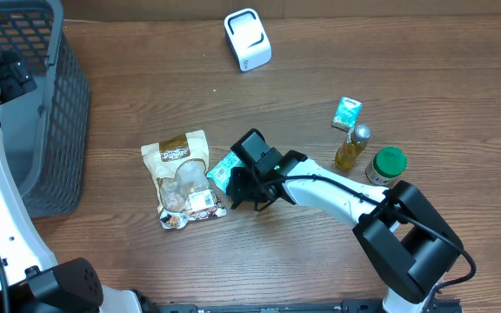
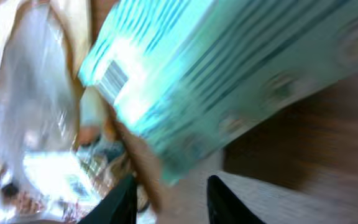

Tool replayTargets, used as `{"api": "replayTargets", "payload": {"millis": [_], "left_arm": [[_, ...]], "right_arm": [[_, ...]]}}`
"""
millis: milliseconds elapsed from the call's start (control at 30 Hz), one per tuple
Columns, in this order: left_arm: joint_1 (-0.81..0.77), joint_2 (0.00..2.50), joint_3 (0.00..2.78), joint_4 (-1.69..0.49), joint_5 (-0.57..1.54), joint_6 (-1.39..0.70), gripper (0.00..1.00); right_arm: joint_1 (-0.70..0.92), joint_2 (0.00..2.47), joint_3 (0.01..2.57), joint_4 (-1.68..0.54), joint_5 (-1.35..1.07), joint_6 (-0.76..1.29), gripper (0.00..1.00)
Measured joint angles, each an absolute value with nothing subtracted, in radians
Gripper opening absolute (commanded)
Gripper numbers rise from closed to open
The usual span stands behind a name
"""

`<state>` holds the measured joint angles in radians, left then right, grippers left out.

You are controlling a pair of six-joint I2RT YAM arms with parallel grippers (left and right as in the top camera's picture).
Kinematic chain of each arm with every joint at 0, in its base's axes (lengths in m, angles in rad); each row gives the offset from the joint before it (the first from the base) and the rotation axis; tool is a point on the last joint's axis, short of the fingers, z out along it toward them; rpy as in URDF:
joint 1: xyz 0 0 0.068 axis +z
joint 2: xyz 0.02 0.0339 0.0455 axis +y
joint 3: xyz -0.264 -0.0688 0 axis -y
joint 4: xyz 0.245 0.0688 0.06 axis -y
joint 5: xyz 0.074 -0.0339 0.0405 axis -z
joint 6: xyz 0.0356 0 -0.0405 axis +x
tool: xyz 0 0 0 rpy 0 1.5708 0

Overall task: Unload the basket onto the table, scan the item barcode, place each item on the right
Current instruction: 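Close the right gripper on the wipes pack end and lift it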

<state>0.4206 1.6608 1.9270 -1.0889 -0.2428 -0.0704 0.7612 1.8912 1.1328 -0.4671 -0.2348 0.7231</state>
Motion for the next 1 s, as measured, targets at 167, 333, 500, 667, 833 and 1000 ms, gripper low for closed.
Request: {"api": "replayTargets", "payload": {"millis": [167, 333, 500, 667, 833, 1000], "left_arm": [[0.421, 1.661, 1.927, -1.089, -0.243, -0.070, 1.00], [0.421, 1.661, 1.927, -1.089, -0.243, -0.070, 0.99], [0.421, 1.661, 1.927, -1.089, -0.243, -0.070, 0.99], [0.421, 1.661, 1.927, -1.089, -0.243, -0.070, 0.99], [0.421, 1.661, 1.927, -1.089, -0.243, -0.070, 0.99], [0.421, 1.661, 1.927, -1.089, -0.243, -0.070, 1.00]], "right_arm": [[0.748, 1.891, 1.193, -0.619, -0.356, 0.606, 0.41], [0.677, 1.891, 1.320, -0.658, -0.393, 0.498, 0.45], [0.589, 1.891, 1.330, -0.657, -0.269, 0.462, 0.65], [0.525, 1.891, 1.330, -0.646, -0.250, 0.451, 0.65], [0.535, 1.891, 1.330, -0.644, -0.264, 0.448, 0.65], [0.553, 1.910, 1.330, -0.633, -0.253, 0.448, 0.61]]}}
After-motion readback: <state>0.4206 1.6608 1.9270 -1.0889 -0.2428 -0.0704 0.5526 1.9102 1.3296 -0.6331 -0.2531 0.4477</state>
